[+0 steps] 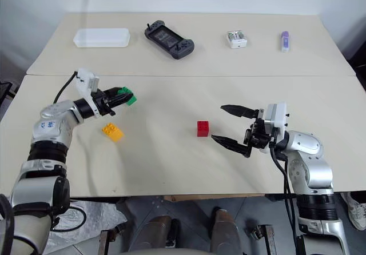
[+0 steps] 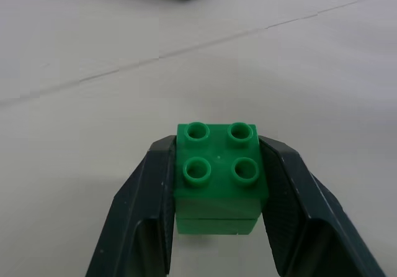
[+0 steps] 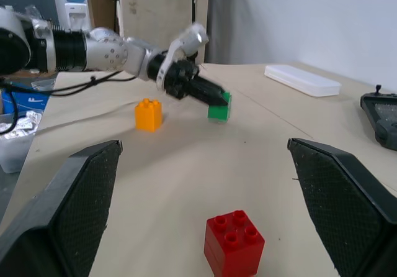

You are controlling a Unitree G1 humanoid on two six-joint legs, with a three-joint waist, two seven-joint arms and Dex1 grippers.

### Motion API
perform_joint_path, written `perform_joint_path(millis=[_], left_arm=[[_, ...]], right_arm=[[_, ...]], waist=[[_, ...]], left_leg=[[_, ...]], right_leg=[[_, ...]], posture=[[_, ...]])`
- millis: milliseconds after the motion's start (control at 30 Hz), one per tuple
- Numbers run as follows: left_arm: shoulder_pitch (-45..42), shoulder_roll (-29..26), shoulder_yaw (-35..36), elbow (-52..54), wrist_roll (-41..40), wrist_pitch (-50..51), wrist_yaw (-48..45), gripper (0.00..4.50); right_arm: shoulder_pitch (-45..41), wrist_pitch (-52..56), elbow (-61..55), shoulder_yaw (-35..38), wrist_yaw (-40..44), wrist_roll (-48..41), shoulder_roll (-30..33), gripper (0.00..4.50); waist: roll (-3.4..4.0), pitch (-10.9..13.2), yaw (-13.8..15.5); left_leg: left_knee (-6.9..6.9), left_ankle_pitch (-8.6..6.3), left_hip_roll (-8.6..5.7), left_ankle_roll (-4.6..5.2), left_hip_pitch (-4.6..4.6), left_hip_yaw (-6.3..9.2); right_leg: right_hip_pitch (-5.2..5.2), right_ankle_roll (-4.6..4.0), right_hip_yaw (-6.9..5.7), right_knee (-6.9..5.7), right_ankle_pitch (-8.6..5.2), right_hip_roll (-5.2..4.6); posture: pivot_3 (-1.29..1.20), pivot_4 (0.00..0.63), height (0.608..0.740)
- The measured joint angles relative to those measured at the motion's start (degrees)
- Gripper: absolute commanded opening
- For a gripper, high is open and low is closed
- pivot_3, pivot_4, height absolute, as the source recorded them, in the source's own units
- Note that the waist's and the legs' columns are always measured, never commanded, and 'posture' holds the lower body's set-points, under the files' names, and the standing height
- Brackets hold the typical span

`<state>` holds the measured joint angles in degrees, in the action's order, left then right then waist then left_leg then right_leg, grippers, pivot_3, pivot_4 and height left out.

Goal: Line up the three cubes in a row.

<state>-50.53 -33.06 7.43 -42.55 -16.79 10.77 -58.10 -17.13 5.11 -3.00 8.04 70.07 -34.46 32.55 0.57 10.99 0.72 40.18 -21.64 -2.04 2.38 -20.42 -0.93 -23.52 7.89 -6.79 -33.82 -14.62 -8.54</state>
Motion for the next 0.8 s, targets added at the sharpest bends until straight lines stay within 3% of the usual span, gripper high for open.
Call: perform_joint_path(millis=[133,300,433,800], left_arm=[[-3.3,-1.1,-6.9,8.9,-0.6,-0.7,-16.6,1.49],[-2.4,1.1,-15.4,11.9,1.4,-0.3,-25.2,1.49],[-1.4,2.7,-19.9,6.5,7.4,-6.1,-25.0,1.49],[-3.0,7.7,-18.6,-3.8,9.5,-14.9,-23.2,1.49]], right_arm=[[2.1,0.5,-0.1,3.0,0.7,-0.7,3.7,4.50],[5.2,1.8,-0.7,4.8,1.7,-1.4,6.4,4.50],[9.6,3.0,-1.5,7.2,2.8,-2.2,8.4,4.50],[11.9,3.6,-3.3,8.4,1.4,-2.2,8.4,4.50]], waist=[[0.01,0.0,0.6],[0.00,0.0,0.6],[-0.02,0.0,0.7],[-0.02,0.0,1.0]], left_leg=[[-0.01,-0.02,-0.03,0.05,0.01,-0.04],[-0.01,-0.02,-0.06,0.06,0.02,-0.35],[0.02,0.00,-0.06,0.09,0.02,-0.65],[0.16,0.00,0.05,0.22,0.00,-0.67]], right_leg=[[0.02,0.01,0.01,0.03,0.00,-0.01],[0.02,0.01,0.03,0.02,0.00,0.05],[0.02,0.07,0.06,0.04,0.04,0.05],[0.06,0.19,0.12,0.04,0.10,-0.04]], posture=[[0.00,0.150,0.740],[0.00,0.150,0.740],[0.00,0.150,0.740],[0.00,0.150,0.740]])
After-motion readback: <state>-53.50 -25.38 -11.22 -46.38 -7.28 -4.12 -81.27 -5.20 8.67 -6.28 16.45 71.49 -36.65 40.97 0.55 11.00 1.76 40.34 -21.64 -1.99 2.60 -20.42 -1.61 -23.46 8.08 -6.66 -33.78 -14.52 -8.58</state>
